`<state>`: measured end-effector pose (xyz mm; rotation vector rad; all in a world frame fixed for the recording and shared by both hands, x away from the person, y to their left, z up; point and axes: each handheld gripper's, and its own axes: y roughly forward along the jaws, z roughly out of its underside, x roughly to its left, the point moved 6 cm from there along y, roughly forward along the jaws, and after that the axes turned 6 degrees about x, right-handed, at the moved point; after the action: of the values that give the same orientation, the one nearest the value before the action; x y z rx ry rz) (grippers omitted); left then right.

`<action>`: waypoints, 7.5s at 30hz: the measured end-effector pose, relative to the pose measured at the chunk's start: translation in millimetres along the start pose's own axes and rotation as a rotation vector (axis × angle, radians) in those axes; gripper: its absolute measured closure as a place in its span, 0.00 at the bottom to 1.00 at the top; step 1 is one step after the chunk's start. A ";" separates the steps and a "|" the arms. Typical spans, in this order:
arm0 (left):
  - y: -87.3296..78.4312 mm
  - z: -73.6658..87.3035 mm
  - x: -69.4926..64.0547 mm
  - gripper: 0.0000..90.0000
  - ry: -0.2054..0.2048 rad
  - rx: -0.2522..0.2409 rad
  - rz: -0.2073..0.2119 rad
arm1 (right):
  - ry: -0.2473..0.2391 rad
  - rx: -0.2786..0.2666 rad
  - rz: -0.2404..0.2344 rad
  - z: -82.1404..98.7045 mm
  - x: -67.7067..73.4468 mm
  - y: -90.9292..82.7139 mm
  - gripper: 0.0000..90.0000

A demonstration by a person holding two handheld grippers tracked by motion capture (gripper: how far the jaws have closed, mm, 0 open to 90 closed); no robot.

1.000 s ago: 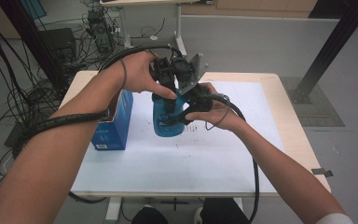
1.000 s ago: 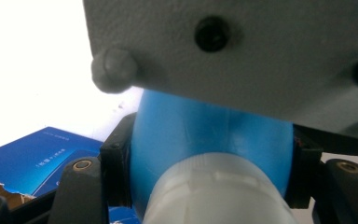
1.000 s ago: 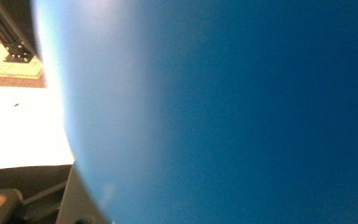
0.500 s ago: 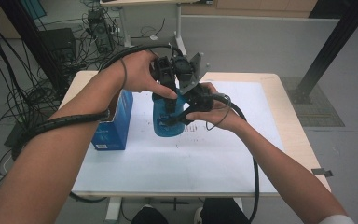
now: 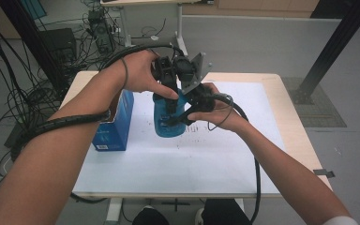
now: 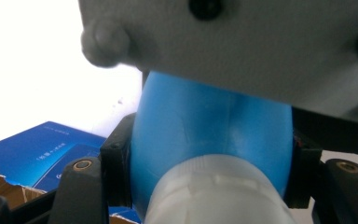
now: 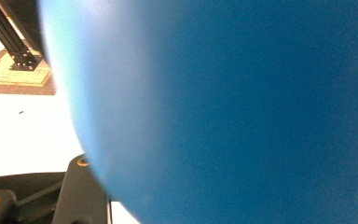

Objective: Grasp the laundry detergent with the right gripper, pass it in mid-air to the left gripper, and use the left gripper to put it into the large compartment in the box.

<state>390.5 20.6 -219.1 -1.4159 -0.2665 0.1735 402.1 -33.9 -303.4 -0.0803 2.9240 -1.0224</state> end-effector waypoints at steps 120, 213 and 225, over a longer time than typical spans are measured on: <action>67.6 172.5 130.4 0.41 -1.384 -0.047 0.128 | 0.322 0.582 0.194 124.9 35.4 -120.4 0.07; 150.5 160.4 115.9 0.40 -1.376 -0.077 0.090 | 0.327 0.611 0.218 124.6 28.8 -123.5 0.07; 150.7 159.8 115.6 0.40 -1.375 -0.086 0.091 | 0.325 0.611 0.218 122.9 28.3 -123.7 0.07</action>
<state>461.6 226.8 -337.8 -1.1849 -1.3335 1.2206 385.2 -208.7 -322.9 0.4497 2.6277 -1.9708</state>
